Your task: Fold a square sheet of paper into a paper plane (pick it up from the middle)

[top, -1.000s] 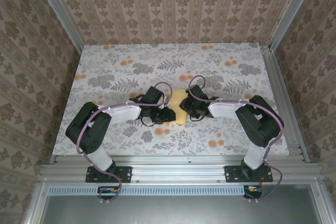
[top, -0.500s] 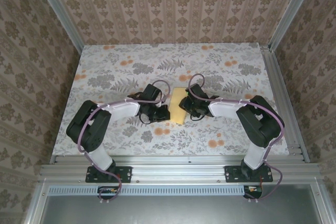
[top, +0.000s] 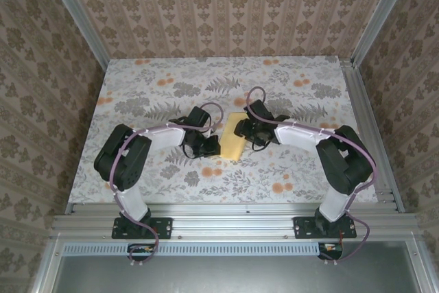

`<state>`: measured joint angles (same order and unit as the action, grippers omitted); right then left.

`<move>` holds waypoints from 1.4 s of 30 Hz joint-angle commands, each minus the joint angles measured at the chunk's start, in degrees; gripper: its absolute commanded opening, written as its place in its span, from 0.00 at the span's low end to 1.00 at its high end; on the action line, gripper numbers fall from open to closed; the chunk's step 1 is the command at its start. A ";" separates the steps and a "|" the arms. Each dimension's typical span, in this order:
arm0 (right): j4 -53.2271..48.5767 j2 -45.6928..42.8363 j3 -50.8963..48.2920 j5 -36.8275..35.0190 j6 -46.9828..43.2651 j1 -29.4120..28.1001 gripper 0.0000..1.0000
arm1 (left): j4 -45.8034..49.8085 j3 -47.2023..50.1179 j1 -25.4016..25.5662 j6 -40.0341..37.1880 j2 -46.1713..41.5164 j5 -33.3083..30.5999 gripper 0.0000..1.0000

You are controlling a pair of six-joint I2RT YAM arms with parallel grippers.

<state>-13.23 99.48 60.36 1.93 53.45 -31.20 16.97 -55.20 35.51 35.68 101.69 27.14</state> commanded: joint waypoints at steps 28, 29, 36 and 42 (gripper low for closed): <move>0.24 7.96 6.03 12.83 -6.52 3.43 0.62 | 1.25 -4.17 -0.35 -1.19 1.65 1.08 0.08; 0.76 7.71 5.68 12.91 -6.51 3.47 0.61 | 1.30 -4.51 -0.35 -1.26 1.80 1.08 0.08; 3.81 8.27 4.82 14.39 -6.51 3.43 0.52 | 2.55 -6.62 -0.43 -2.06 2.98 0.72 0.09; 5.84 8.10 4.60 16.03 -7.12 3.60 0.35 | 3.53 -7.54 -0.44 -2.43 2.93 1.09 0.10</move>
<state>-9.13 108.88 65.60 15.81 46.54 -27.57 18.09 -61.36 35.53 34.76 103.94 27.20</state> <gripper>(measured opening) 0.376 0.099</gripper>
